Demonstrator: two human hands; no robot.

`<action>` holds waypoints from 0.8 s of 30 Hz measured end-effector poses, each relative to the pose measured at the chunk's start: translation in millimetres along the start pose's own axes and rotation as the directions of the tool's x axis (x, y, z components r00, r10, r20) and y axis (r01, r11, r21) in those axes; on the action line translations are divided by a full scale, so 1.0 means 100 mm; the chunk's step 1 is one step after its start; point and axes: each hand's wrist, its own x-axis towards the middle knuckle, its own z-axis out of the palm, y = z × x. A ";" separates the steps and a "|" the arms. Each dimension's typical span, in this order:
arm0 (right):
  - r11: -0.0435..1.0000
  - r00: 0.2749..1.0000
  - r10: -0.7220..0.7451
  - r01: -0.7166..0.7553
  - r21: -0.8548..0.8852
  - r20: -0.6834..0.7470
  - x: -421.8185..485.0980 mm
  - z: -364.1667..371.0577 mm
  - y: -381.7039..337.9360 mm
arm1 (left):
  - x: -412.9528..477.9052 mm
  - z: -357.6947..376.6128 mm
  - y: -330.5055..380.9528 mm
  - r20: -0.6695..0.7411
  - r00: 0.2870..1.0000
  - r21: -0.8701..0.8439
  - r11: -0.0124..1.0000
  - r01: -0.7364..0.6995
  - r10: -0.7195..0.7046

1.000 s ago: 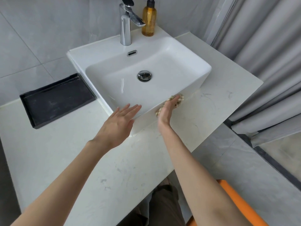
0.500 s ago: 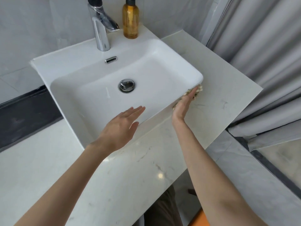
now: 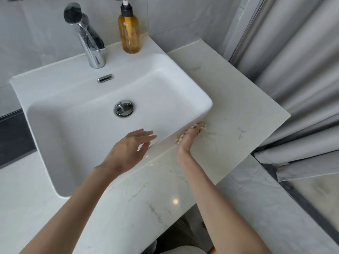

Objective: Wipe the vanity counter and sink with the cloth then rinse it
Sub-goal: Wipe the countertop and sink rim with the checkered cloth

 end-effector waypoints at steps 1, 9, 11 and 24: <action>1.000 1.000 0.009 -0.008 -0.015 0.016 -0.08 0.00 0.06 | -0.03 0.00 -0.01 -0.006 1.000 0.001 1.000 0.005 -0.005; 0.992 0.992 0.044 -0.029 -0.123 0.116 -0.86 0.11 0.50 | -0.51 -0.21 -0.30 -0.043 0.999 0.015 0.999 0.032 -0.031; 0.988 0.993 0.051 -0.035 -0.150 0.108 -1.03 0.18 0.64 | -0.69 -0.29 -0.41 -0.055 0.998 0.016 0.999 0.029 -0.028; 0.814 0.951 0.133 0.056 -0.578 0.280 -2.29 0.27 1.03 | -1.71 -0.63 -0.90 -0.073 0.996 0.002 0.999 0.049 -0.049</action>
